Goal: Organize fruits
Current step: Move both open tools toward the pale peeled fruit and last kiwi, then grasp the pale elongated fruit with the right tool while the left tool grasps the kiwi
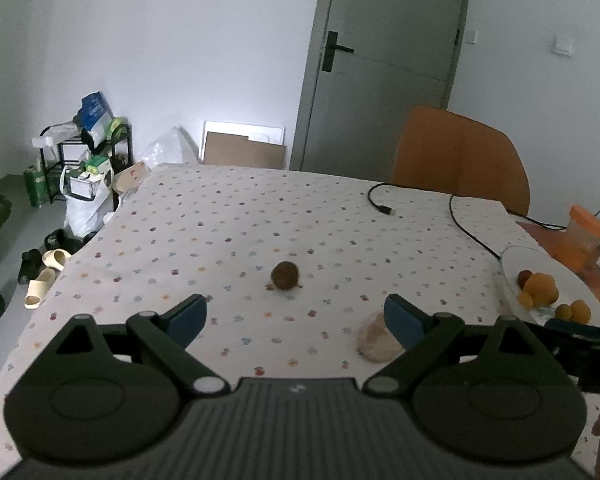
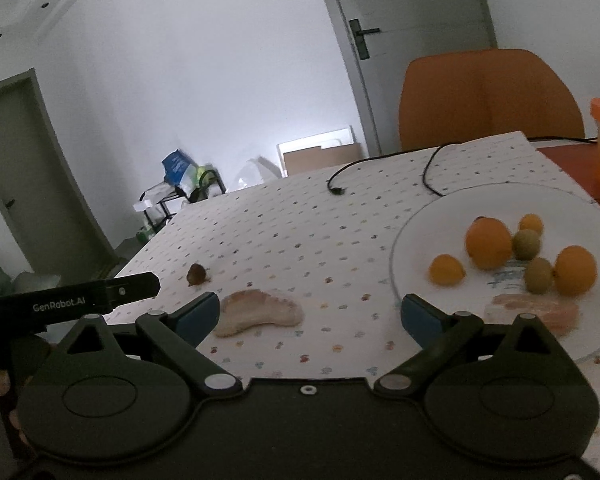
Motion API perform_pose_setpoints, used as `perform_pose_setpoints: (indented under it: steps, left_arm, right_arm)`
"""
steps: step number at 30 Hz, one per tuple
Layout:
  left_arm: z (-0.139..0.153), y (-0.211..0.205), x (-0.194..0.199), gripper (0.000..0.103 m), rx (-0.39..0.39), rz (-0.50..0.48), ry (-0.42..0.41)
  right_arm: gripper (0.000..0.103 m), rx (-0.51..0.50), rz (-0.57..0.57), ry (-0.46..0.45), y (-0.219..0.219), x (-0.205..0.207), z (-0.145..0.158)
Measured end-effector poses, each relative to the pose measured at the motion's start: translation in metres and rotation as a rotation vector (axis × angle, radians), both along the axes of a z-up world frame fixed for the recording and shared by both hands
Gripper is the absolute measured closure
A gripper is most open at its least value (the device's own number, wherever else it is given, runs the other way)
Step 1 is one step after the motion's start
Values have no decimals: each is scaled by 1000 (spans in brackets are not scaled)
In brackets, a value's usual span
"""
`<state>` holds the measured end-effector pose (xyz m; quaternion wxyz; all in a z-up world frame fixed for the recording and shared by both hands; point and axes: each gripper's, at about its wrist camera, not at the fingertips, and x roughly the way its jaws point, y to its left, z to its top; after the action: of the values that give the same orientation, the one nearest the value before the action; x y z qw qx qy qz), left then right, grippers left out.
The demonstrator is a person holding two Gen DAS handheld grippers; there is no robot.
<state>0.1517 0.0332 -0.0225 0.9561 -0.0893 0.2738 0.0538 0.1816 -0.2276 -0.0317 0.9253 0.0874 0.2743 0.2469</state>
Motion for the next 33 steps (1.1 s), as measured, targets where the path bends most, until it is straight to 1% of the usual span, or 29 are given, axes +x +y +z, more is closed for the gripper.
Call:
perform_pose_setpoints:
  steps: [2,5,19,24,30,33]
  left_arm:
    - [-2,6,0,9,-9,8,3]
    - [-4,14,-1,9,-20,22,10]
    - [-15,42,5,9,-57,63,38]
    - [-19,48,9,9,-48,81,61]
    - [-24,53,17,9,-53,82,82]
    - [-25,55,22,9,-64,79,92]
  right_arm:
    - [5,-6,8,6,7,1,-1]
    - [0,-15,19,12,17,4,-2]
    - [0,-88,80,67,66,19,-16]
    - [0,-115,94,88,80,25,-24]
    - [0,-148,89,112,94,34,-32]
    - [0,-180,78,97,100,37,-34]
